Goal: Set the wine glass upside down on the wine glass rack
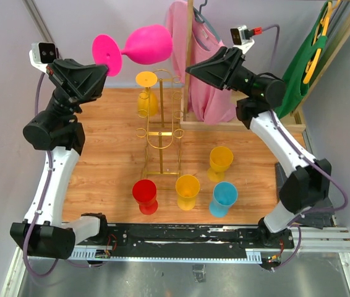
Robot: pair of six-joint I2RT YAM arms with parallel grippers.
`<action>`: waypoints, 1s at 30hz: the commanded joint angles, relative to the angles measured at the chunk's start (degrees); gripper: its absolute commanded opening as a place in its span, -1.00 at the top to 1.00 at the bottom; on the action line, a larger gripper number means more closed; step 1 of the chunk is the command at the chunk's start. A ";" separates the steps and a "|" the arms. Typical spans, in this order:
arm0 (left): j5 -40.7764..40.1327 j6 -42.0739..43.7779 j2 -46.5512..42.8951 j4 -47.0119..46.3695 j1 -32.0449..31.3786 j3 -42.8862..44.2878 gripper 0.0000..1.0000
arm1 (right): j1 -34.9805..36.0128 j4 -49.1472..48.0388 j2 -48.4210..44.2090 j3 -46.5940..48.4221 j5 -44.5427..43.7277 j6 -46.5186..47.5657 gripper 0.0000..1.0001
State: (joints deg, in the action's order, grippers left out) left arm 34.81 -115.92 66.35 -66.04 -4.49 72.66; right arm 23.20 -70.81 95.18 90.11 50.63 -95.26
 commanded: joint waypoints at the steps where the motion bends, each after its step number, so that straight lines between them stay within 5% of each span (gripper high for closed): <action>1: 3.94 9.36 -1.84 11.84 2.70 2.11 0.99 | -1.22 9.02 -8.75 -4.04 4.39 12.79 0.25; 6: 5.15 25.72 -2.58 31.39 6.41 5.98 1.00 | -1.40 21.45 -15.81 -6.83 6.09 22.72 0.24; 13: -4.33 50.58 -1.49 63.36 7.91 17.09 1.00 | -1.42 45.14 -24.87 -6.49 4.50 40.36 0.25; 22: -13.70 55.75 -2.58 80.07 7.99 12.26 0.99 | -1.41 56.04 -28.47 -6.04 1.76 47.74 0.24; 30: -6.95 51.69 -4.12 76.73 7.97 1.11 0.99 | -1.36 57.13 -27.92 -6.75 0.96 48.10 0.25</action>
State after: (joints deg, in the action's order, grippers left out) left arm 24.84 -63.24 64.12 11.66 3.25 76.79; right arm 22.37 -14.09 67.48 83.53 52.42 -48.82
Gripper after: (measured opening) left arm 0.029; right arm 0.376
